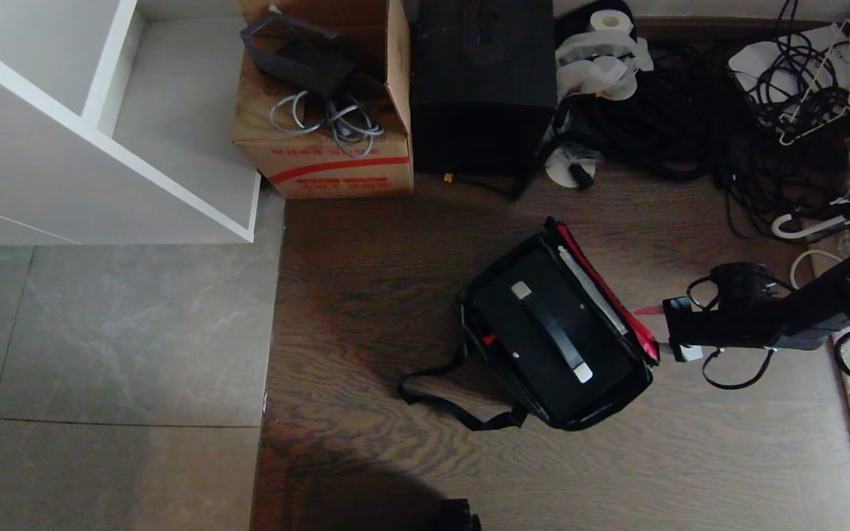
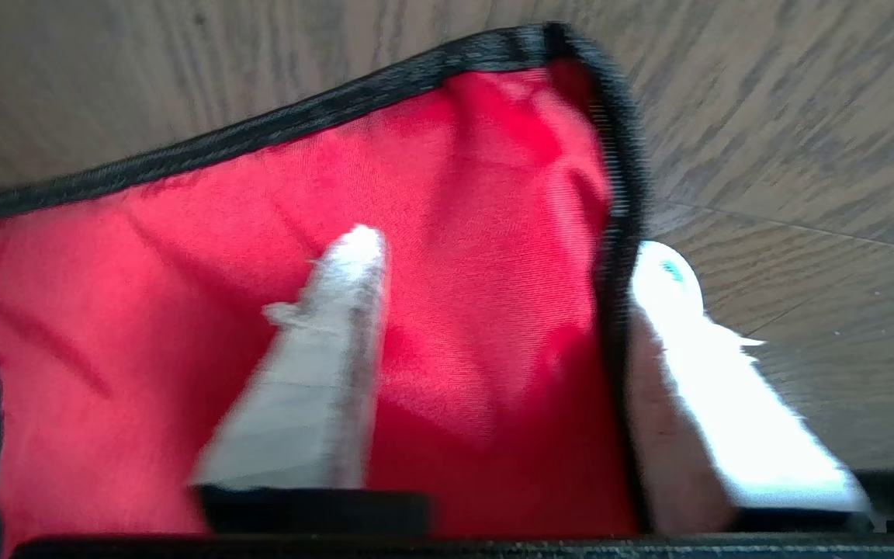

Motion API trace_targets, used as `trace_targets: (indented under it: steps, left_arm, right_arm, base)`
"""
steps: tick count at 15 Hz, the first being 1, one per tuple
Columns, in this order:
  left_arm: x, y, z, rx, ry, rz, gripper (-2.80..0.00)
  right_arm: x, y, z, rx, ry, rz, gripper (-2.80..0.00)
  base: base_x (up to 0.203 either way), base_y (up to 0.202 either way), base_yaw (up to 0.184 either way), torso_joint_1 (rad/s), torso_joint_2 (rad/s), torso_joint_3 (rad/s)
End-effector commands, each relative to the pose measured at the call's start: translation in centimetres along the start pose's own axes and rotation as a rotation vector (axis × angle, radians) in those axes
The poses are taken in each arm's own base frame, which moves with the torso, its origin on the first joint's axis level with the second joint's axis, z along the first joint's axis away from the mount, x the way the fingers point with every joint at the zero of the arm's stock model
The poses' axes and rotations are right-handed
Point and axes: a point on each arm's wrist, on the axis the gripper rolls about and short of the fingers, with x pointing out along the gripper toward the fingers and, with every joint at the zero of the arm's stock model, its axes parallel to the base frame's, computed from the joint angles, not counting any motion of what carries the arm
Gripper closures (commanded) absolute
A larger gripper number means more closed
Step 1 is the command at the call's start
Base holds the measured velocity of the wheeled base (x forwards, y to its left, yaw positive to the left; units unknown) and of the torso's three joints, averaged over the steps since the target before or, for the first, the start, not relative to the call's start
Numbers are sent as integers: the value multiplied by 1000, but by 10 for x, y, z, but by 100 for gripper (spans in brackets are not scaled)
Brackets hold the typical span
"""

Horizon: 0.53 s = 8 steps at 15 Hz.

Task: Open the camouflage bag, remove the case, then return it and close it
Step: Close the top of the storage box

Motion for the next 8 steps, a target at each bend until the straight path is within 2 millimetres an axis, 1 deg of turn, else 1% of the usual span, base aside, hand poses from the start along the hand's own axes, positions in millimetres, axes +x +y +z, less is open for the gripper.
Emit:
trace_targets:
  steps: [1,3,4,6,8]
  left_arm:
    - [1,0,-3,-1,9,0,0]
    - [1,0,-3,-1,10,1,0]
    - [1,0,-3,-1,10,1,0]
    - [1,0,-3,-1,10,1,0]
    - [1,0,-3,-1,10,1,0]
  right_arm:
    - [2,-2,0,13,3,-8,0]
    - [-4,3,1,7,-5,1,0]
    - [-10,7,3,-4,-19,13,0]
    - [-32,25,7,-38,-51,57,0]
    - [-59,31,8,-116,-82,66,0]
  base:
    - [0,0,0,0,0,0]
    - [0,0,0,0,0,0]
    - [0,0,0,0,0,0]
    - [0,0,0,0,0,0]
    - [0,0,0,0,0,0]
